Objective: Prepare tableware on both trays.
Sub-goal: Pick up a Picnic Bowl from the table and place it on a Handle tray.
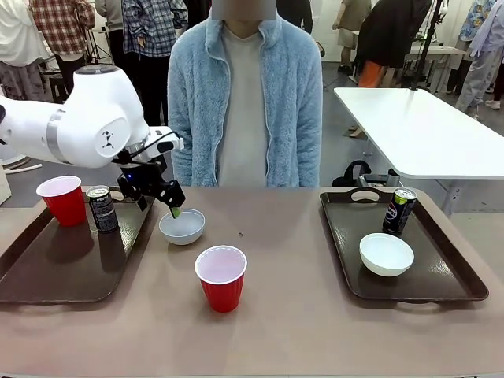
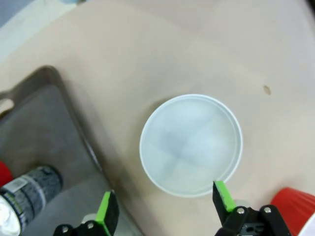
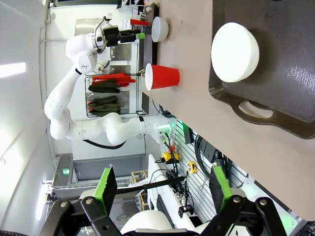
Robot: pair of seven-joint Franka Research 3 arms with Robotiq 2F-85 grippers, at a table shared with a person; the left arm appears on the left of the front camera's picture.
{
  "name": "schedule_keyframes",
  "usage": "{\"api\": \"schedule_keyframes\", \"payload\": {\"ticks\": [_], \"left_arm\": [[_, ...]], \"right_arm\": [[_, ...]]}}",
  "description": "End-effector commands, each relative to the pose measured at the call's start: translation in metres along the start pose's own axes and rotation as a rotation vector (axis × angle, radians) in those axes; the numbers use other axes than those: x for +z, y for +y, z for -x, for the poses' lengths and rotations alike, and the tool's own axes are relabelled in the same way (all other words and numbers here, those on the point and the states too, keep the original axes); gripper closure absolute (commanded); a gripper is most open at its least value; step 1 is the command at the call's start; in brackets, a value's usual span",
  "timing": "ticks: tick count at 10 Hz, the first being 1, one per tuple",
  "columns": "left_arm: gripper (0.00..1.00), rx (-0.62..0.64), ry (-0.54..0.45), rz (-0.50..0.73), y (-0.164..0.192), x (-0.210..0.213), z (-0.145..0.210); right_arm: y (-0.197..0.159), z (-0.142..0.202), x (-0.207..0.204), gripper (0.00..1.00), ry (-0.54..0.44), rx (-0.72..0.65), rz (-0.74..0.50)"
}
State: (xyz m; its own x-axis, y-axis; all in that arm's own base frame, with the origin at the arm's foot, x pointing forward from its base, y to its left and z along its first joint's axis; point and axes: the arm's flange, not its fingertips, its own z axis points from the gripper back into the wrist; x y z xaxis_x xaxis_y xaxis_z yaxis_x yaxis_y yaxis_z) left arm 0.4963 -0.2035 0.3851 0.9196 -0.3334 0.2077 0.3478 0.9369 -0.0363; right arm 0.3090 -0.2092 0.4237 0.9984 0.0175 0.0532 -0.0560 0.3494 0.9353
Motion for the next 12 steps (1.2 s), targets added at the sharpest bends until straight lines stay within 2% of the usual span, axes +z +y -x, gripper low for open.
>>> {"api": "schedule_keyframes", "payload": {"ticks": [1, 4, 7, 8, 10, 11, 12], "left_arm": [[0.00, -0.006, -0.008, 0.017, -0.002, -0.022, -0.003], [0.00, 0.013, -0.030, 0.016, 0.001, -0.040, -0.010], [0.83, 0.048, -0.035, 0.011, 0.007, -0.046, -0.013], [1.00, 0.059, -0.023, -0.002, 0.008, -0.047, -0.014], [1.00, 0.072, -0.007, -0.038, 0.007, -0.047, -0.015], [0.89, 0.089, 0.002, -0.062, 0.008, -0.046, -0.014], [0.98, 0.108, 0.011, -0.082, 0.009, -0.046, -0.015]], "right_arm": [[0.000, 0.002, 0.000, 0.01, 0.007, 0.011, -0.004], [0.000, 0.002, 0.000, 0.01, 0.007, 0.011, -0.004], [0.000, 0.002, 0.000, 0.01, 0.007, 0.011, -0.004], [0.000, 0.002, 0.000, 0.01, 0.007, 0.011, -0.004], [0.000, 0.002, 0.000, 0.01, 0.007, 0.011, -0.004], [0.000, 0.002, 0.000, 0.01, 0.007, 0.011, -0.004], [0.000, 0.002, 0.000, 0.01, 0.007, 0.011, -0.004]]}}
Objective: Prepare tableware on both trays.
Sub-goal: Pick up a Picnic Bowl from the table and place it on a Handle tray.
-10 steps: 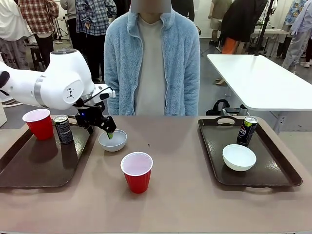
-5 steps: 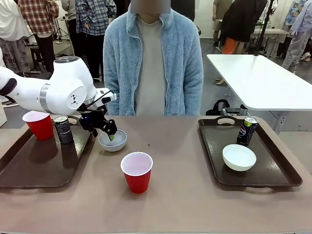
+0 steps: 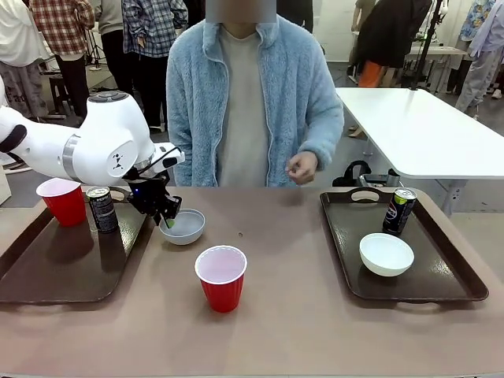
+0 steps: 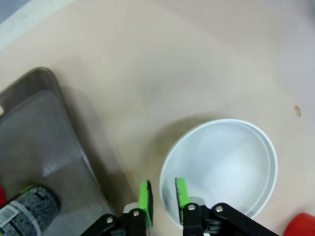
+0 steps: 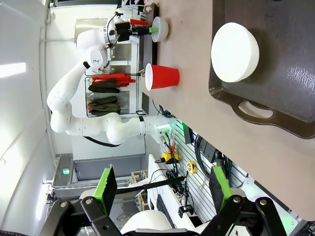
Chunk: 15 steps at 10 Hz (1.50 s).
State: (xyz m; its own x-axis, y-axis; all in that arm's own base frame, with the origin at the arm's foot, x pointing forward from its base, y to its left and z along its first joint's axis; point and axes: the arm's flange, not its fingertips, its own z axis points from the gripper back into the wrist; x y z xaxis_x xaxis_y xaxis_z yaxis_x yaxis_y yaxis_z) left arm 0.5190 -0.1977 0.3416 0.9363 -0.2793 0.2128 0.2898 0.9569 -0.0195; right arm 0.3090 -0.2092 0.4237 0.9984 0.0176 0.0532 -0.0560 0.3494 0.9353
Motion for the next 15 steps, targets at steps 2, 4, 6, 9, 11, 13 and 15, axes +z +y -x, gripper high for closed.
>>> {"api": "schedule_keyframes", "payload": {"ticks": [2, 4, 6, 9, 11, 13, 15], "left_arm": [[1.00, 0.063, 0.017, -0.060, -0.005, 0.002, -0.005], [1.00, 0.079, 0.010, -0.078, -0.001, 0.007, -0.004], [1.00, 0.086, 0.013, -0.096, 0.002, 0.012, -0.003], [1.00, 0.105, 0.035, -0.102, 0.005, 0.025, -0.003], [1.00, 0.107, 0.030, -0.090, 0.010, 0.050, 0.003], [1.00, 0.083, 0.023, -0.052, 0.024, 0.106, 0.027], [1.00, 0.042, 0.013, -0.013, 0.040, 0.161, 0.066]], "right_arm": [[0.000, 0.002, 0.000, 0.01, 0.007, 0.011, -0.004], [0.000, 0.002, 0.000, 0.01, 0.007, 0.011, -0.004], [0.000, 0.002, 0.000, 0.01, 0.007, 0.011, -0.004], [0.000, 0.002, 0.000, 0.01, 0.007, 0.011, -0.004], [0.000, 0.002, 0.000, 0.01, 0.007, 0.011, -0.004], [0.000, 0.002, 0.000, 0.01, 0.007, 0.011, -0.004], [0.000, 0.002, 0.000, 0.01, 0.007, 0.011, -0.004]]}}
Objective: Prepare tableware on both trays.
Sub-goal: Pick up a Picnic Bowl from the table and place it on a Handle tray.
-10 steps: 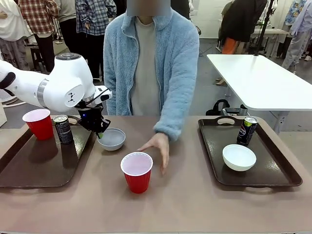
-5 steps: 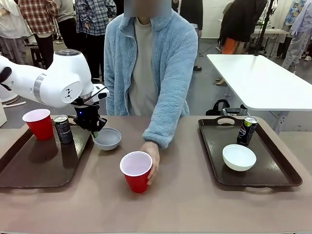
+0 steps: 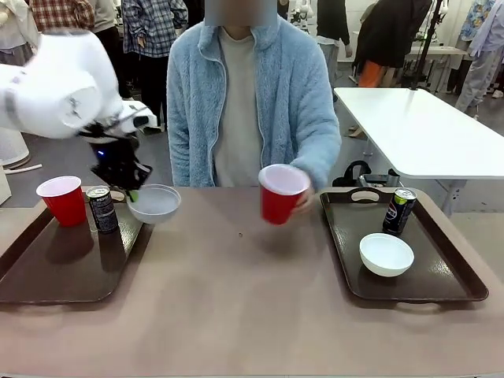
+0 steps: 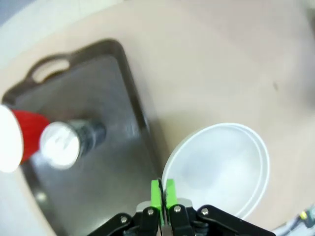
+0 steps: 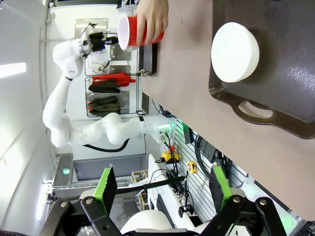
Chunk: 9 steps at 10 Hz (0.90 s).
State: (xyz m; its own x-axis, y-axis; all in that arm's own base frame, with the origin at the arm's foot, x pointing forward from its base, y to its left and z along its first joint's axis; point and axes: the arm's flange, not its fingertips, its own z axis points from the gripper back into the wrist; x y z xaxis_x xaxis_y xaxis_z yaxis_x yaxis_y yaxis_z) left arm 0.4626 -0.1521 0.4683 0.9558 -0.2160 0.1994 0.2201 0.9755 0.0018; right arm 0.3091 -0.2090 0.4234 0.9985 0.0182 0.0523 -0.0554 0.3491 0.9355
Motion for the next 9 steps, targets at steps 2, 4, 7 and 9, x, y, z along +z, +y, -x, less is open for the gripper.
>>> {"api": "schedule_keyframes", "payload": {"ticks": [2, 4, 7, 9], "left_arm": [[1.00, -0.012, 0.001, 0.073, 0.050, 0.053, 0.069], [1.00, -0.002, 0.006, 0.092, 0.078, 0.066, 0.105], [1.00, 0.050, -0.008, 0.087, 0.111, 0.055, 0.138], [1.00, 0.058, 0.018, 0.090, 0.107, 0.061, 0.134]], "right_arm": [[0.000, 0.002, 0.000, 0.01, 0.006, 0.012, -0.004], [0.000, 0.002, 0.000, 0.01, 0.006, 0.012, -0.004], [0.000, 0.002, 0.000, 0.01, 0.006, 0.012, -0.004], [0.000, 0.002, 0.000, 0.01, 0.006, 0.012, -0.004]]}}
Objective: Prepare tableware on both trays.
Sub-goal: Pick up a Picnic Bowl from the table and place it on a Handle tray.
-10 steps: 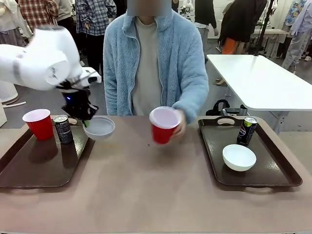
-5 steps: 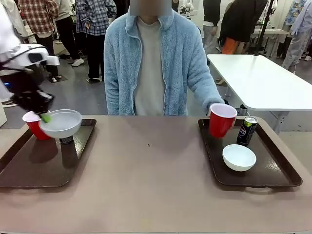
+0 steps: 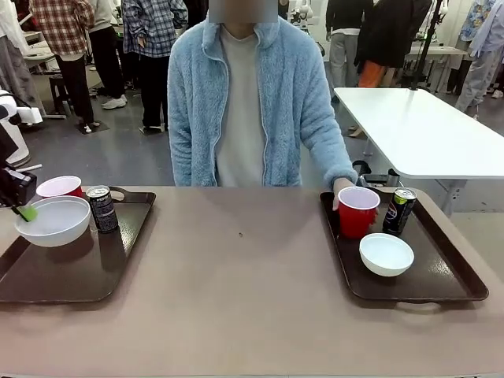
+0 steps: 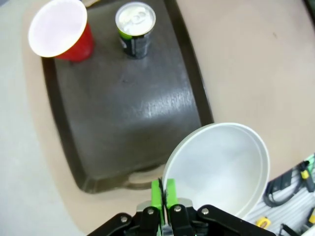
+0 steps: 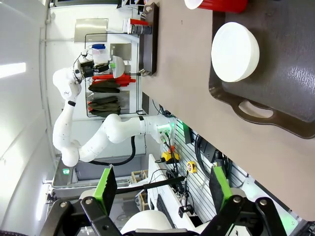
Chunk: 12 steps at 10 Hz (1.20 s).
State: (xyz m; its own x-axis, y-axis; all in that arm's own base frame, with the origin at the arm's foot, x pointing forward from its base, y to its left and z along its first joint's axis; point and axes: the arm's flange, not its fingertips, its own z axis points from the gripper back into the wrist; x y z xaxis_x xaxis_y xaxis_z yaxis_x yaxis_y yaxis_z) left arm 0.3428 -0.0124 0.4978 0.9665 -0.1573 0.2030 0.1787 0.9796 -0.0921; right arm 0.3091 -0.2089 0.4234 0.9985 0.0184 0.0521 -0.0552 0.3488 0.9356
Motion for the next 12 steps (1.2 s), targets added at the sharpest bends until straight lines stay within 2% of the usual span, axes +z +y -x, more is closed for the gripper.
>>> {"api": "schedule_keyframes", "payload": {"ticks": [1, 3, 4, 6, 8, 12], "left_arm": [[1.00, -0.001, 0.024, 0.005, -0.003, 0.003, -0.005], [1.00, -0.001, 0.024, 0.005, -0.003, 0.003, -0.005], [0.96, -0.004, 0.010, -0.001, -0.002, 0.000, -0.002], [0.96, -0.019, -0.017, -0.011, 0.008, -0.037, 0.007], [0.96, -0.047, 0.003, -0.002, 0.011, -0.067, 0.016], [0.96, -0.066, 0.058, -0.060, 0.010, -0.117, 0.024]], "right_arm": [[0.000, 0.002, 0.000, 0.01, 0.006, 0.012, -0.004], [0.000, 0.002, 0.000, 0.01, 0.006, 0.012, -0.004], [0.000, 0.002, 0.000, 0.01, 0.006, 0.012, -0.004], [0.000, 0.002, 0.000, 0.01, 0.006, 0.012, -0.004], [0.000, 0.002, 0.000, 0.01, 0.006, 0.012, -0.004], [0.000, 0.002, 0.000, 0.01, 0.006, 0.012, -0.004]]}}
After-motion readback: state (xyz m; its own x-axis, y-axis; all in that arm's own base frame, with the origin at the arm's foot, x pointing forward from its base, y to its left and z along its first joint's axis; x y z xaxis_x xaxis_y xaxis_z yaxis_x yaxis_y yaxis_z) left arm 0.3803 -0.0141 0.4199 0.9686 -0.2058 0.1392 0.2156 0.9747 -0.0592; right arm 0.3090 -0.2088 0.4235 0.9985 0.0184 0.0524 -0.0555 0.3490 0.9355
